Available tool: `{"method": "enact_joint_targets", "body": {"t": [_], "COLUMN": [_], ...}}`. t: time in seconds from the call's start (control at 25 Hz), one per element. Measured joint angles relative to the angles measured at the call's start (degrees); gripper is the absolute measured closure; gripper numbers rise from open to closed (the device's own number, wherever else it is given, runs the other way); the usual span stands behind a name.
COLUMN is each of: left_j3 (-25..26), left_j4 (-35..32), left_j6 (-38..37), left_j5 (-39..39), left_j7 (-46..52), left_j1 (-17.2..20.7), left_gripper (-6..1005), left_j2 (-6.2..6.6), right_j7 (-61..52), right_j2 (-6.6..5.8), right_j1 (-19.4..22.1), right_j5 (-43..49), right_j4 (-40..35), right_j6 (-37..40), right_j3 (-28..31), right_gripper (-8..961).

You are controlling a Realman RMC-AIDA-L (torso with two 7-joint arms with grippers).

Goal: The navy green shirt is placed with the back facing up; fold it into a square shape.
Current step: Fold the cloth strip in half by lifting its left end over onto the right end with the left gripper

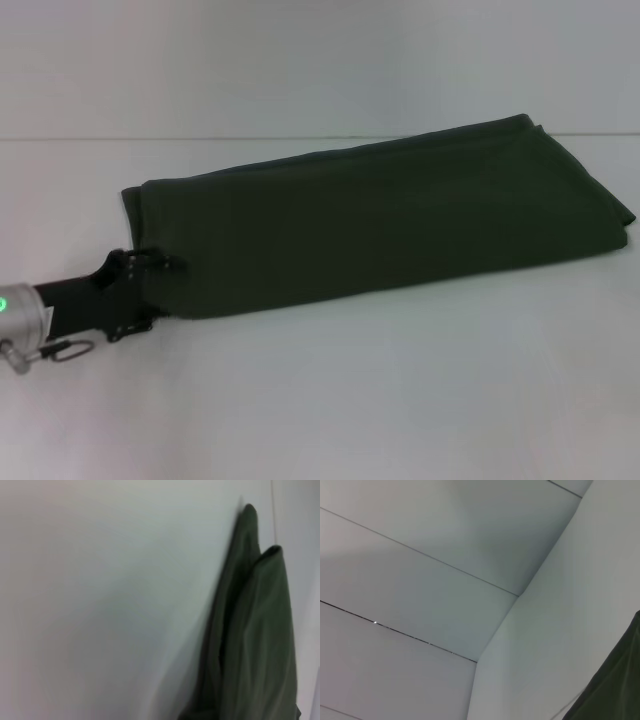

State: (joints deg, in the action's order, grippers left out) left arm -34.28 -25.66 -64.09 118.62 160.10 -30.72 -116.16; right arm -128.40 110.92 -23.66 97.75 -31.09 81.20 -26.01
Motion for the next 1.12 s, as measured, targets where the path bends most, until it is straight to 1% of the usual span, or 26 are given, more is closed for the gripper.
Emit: {"method": "enact_joint_targets", "body": {"t": [0.12,0.2,0.32,0.44,0.72,1.0,1.12], "left_j3": [0.97,1.29,0.85,-0.01,-0.32,-0.56,0.76], "left_j4": [-1.44,-1.91,-1.39,-0.43,-0.36,-0.88,-2.69], "left_j6": [-1.87,-3.26,-3.24,-2.4,-1.17,3.14,0.52], "left_j5": [-2.77,-4.85,-5.31,-2.59,0.19,-0.18,-3.35], "left_j7": [-4.54,-7.09,-7.41,-4.97,-2.85,-3.67,-7.4], "left_j1": [-0.47,-0.45,-0.29,-0.23,-0.23,-2.25,-1.87], "left_gripper": [309,309,309,309,309,308,308], "left_j2": [-0.89,-1.15,-0.85,-0.17,-0.11,-0.66,-1.47], "right_j7": [-0.05,-0.08,-0.1,-0.1,-0.1,-0.11,-0.22], "right_j2": [-0.01,0.03,0.14,0.15,0.14,0.2,0.2], "right_j1": [0.01,0.0,-0.16,-0.21,-0.15,-0.31,-0.32], "right_j5": [-0.2,-0.2,-0.05,0.02,-0.21,-0.21,-0.21], "right_j4": [0.0,0.04,0.06,0.07,0.07,0.15,0.16], "right_j6": [0.02,0.05,-0.01,-0.06,-0.14,-0.17,-0.09], "right_j3": [0.0,0.0,0.0,0.0,0.0,0.0,0.0], "right_gripper": [285,285,285,285,285,285,285]}}
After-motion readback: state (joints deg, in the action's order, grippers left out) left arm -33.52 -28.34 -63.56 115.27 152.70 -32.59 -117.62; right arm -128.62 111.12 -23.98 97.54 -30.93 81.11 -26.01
